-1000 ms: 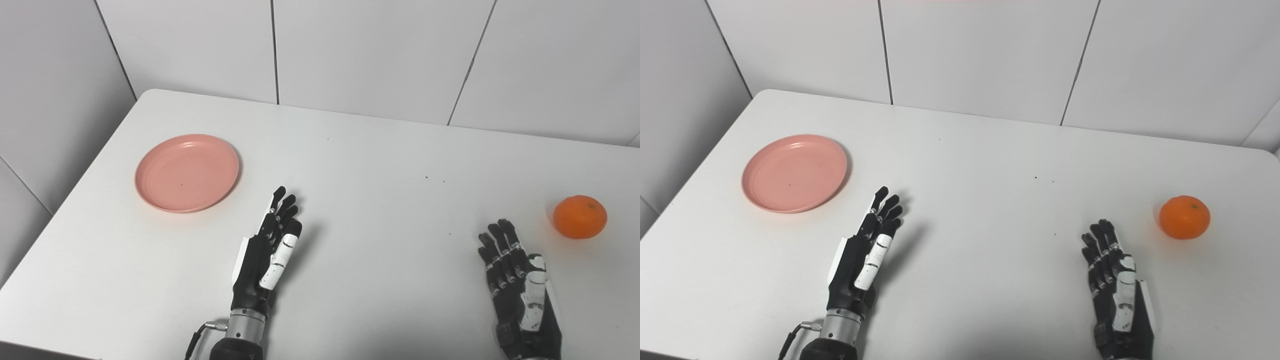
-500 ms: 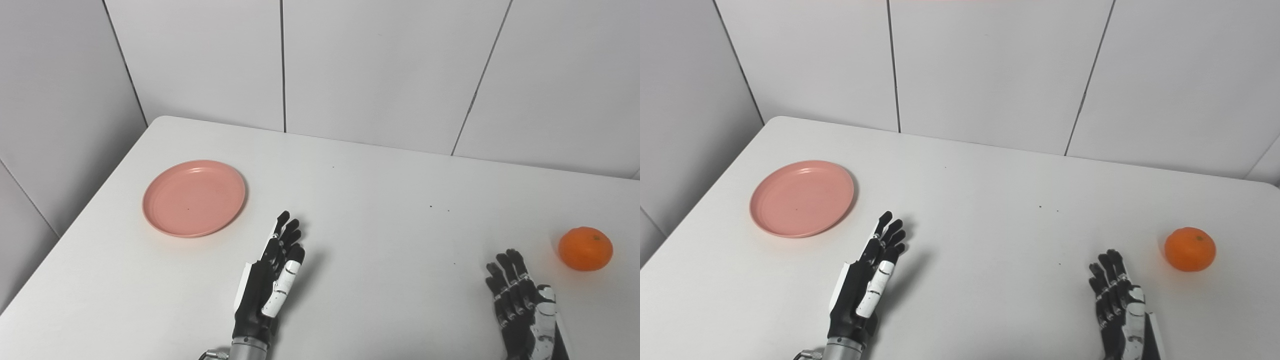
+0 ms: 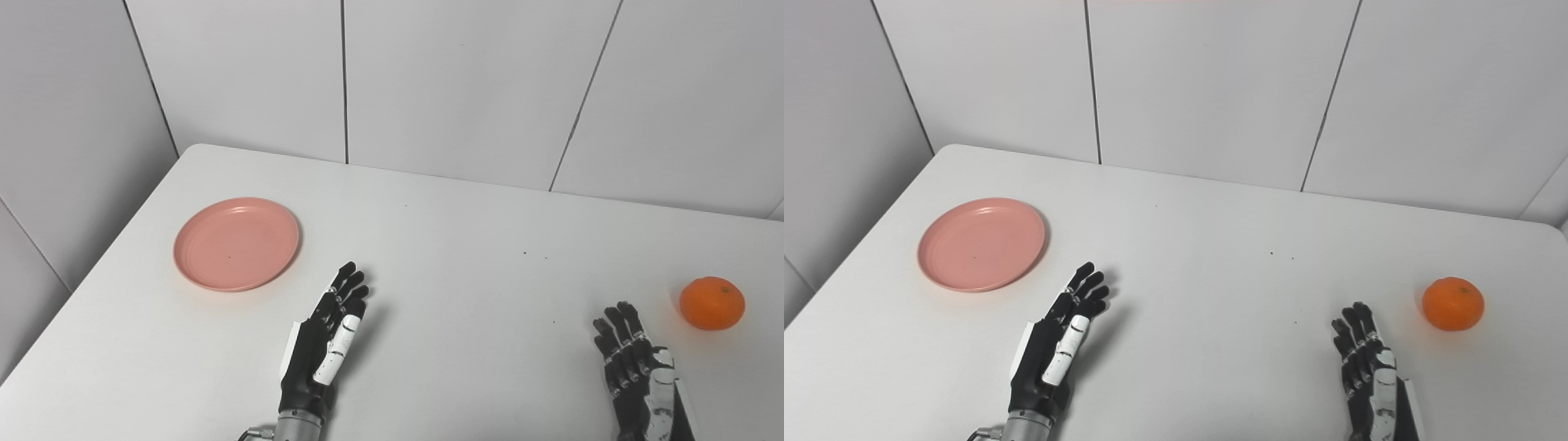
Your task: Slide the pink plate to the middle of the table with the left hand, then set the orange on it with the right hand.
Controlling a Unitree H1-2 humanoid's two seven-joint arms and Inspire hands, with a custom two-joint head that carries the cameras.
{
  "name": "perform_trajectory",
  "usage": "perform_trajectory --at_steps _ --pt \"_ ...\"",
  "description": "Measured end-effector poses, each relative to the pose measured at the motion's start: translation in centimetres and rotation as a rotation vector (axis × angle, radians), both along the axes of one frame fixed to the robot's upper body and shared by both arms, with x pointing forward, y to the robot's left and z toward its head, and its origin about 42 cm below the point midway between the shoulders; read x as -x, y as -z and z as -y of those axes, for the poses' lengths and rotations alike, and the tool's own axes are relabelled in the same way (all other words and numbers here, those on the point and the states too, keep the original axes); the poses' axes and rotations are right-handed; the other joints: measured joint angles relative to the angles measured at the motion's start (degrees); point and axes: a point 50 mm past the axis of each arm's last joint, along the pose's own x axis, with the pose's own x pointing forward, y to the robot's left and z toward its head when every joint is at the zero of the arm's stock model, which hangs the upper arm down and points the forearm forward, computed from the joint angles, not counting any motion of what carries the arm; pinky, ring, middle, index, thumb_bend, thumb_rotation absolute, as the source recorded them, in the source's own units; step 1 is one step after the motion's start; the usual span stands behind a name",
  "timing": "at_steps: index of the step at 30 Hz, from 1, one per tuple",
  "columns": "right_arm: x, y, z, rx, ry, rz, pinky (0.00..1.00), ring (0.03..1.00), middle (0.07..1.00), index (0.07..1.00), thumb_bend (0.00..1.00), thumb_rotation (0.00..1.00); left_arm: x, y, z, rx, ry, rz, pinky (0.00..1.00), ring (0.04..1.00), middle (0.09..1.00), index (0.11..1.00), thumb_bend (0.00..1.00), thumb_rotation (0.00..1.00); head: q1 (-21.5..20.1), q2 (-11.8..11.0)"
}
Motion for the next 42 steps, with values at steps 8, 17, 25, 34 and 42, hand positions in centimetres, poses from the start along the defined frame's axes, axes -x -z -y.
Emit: perform_trajectory --at_steps 8,17,25,34,42 --pt "-0.1 0.2 -0.2 0.012 -0.001 -0.005 1.00 0.935 0.936 0.957 0.79 1.00 -2.2 -4.7 -2.2 -0.025 0.021 0.064 0.91 0.882 0.915 0.904 0.86 0.83 -0.5 -0.5" --pt "-0.1 0.2 -0.3 0.014 -0.002 -0.004 1.00 0.925 0.925 0.941 0.80 1.00 -4.1 -10.3 -5.2 -0.141 0.094 0.205 0.94 0.906 0.923 0.930 0.87 0.83 -0.5 -0.4" --pt "-0.1 0.2 -0.3 0.014 -0.001 -0.003 1.00 0.929 0.933 0.961 0.77 1.00 -6.8 -11.9 -11.1 -0.255 0.091 0.263 0.83 0.847 0.878 0.870 0.99 0.82 -0.4 0.1" --pt "-0.1 0.2 -0.1 0.013 -0.001 -0.005 1.00 0.932 0.934 0.964 0.79 1.00 -10.9 -15.8 -16.6 -0.268 -0.006 0.391 0.76 0.789 0.828 0.824 0.98 0.76 -0.4 0.3" --pt "-0.2 0.2 -0.1 0.012 0.000 -0.003 1.00 0.923 0.927 0.957 0.79 1.00 -12.9 -14.8 -21.4 -0.288 -0.102 0.316 0.79 0.810 0.836 0.840 1.00 0.74 -0.4 0.3"
